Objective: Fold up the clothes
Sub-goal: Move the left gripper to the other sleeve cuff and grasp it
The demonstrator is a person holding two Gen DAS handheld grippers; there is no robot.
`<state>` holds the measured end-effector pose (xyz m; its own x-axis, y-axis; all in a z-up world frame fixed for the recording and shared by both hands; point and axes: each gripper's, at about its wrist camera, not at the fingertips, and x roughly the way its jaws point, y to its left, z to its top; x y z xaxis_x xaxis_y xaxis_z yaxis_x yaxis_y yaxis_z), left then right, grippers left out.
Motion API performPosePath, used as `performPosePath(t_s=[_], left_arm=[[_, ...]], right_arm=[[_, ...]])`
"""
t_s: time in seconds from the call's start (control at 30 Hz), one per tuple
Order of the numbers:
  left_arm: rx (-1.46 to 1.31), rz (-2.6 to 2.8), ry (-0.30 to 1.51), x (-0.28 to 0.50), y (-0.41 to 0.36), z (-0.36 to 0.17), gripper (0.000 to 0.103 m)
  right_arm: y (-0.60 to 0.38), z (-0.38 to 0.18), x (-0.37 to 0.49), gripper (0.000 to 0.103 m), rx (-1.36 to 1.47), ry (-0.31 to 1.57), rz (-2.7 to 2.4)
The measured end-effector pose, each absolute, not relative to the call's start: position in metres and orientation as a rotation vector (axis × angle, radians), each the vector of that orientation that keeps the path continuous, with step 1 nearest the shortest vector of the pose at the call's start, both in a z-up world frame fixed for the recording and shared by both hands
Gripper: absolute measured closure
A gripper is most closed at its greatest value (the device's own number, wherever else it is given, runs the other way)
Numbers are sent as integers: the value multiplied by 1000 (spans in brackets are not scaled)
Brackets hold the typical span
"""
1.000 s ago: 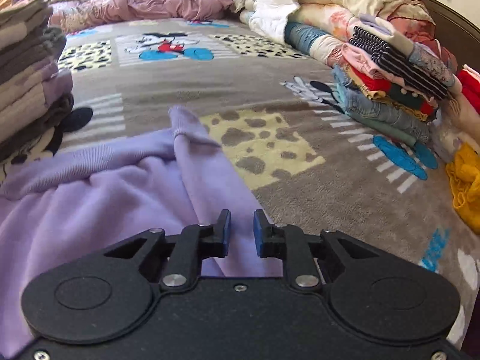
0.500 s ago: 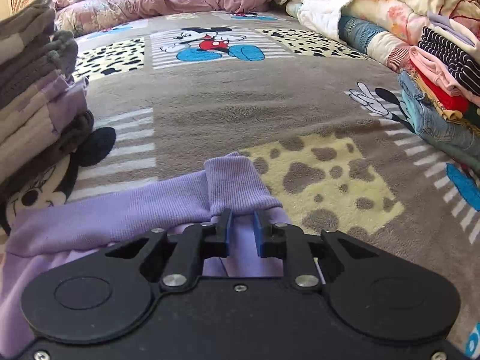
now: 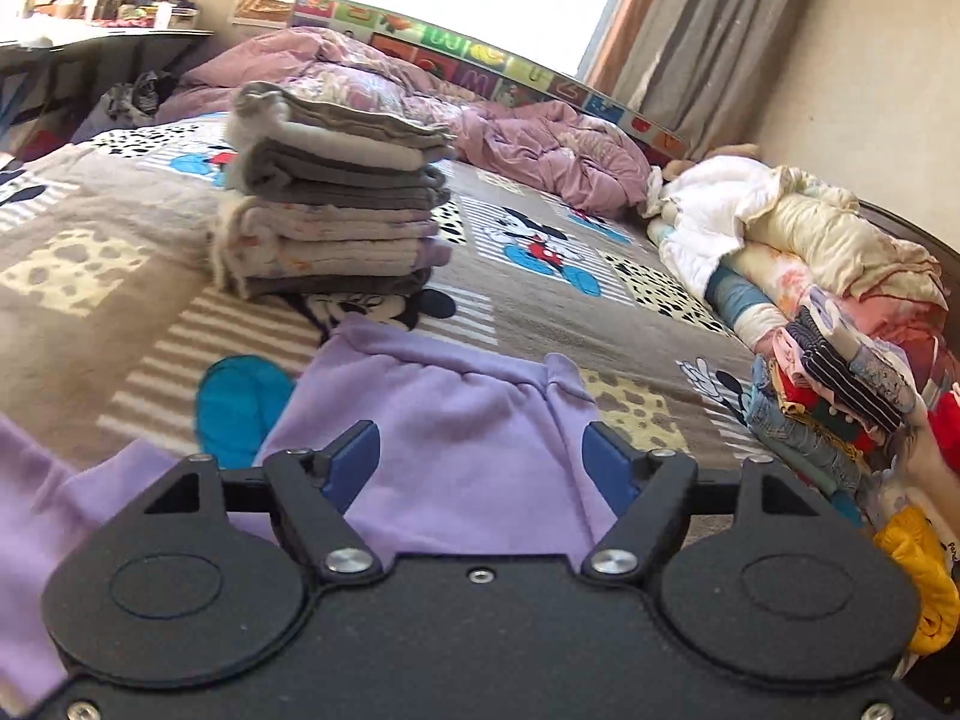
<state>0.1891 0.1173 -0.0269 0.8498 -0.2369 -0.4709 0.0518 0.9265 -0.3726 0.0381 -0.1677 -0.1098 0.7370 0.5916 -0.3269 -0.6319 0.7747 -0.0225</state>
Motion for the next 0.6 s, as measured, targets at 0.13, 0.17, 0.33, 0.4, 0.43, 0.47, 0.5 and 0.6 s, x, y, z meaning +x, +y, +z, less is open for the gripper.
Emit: performPosePath(t_s=[0.13, 0.17, 0.33, 0.4, 0.43, 0.47, 0.5, 0.6], left_arm=[[-515, -100, 501, 138, 151, -47, 23], [-553, -95, 489, 128, 156, -55, 22], [-756, -95, 470, 90, 176, -103, 22], [-787, -100, 510, 85, 181, -115, 22], [-771, -105, 513, 83, 181, -114, 22], [-755, -111, 516, 82, 181, -114, 22], [-740, -116, 517, 80, 181, -113, 22], [-749, -138, 489, 76, 184, -110, 22]], right_arm=[[-178, -107, 38, 33, -129, 330, 636], [-178, -108, 36, 33, -134, 330, 636], [-156, -123, 29, 33, -227, 356, 686], [-141, -135, 29, 29, -296, 401, 713], [-134, -140, 26, 25, -363, 405, 712], [-129, -143, 24, 25, -406, 410, 710], [-129, -141, 23, 25, -408, 407, 705], [-135, -127, 12, 33, -399, 332, 677]])
